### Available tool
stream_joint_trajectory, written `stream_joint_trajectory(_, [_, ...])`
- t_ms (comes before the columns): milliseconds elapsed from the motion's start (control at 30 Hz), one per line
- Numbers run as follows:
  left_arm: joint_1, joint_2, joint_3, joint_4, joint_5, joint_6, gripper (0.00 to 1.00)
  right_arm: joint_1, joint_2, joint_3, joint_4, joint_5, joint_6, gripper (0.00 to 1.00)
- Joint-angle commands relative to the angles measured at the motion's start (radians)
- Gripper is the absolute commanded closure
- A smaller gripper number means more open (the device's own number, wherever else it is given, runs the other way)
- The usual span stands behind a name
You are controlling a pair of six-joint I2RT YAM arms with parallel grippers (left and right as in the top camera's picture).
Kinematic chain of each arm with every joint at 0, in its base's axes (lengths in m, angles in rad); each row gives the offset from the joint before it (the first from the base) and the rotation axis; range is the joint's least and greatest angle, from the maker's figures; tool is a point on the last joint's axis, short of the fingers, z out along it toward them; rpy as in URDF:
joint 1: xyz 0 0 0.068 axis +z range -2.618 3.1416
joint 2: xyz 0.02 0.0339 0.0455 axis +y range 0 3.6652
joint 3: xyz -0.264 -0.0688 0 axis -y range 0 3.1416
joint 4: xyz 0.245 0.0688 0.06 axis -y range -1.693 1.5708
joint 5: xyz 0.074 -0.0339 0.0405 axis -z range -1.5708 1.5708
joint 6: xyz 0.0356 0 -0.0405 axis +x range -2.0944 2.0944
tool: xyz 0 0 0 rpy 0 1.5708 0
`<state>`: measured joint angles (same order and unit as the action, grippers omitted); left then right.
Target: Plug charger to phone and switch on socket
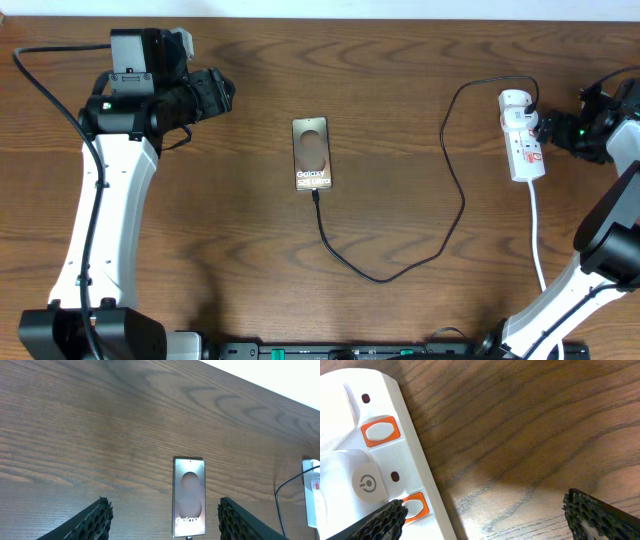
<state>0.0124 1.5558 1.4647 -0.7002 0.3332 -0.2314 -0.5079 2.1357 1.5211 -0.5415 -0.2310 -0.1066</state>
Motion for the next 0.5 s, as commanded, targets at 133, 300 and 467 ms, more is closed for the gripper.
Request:
stream_joint_trajectory(133, [0.004, -0.013, 0.003, -0.003, -0.013, 0.01, 0.35, 0.006, 0.011, -0.011, 0.013, 0.001, -0.015, 0.01])
stream_joint_trajectory(300, [0.004, -0.013, 0.003, -0.003, -0.013, 0.01, 0.34, 0.006, 0.011, -0.032, 0.033, 0.001, -0.014, 0.01])
stream_joint_trajectory(467, [0.004, -0.013, 0.003, -0.003, -0.013, 0.01, 0.34, 0.006, 0.011, -0.032, 0.032, 0.001, -0.014, 0.01])
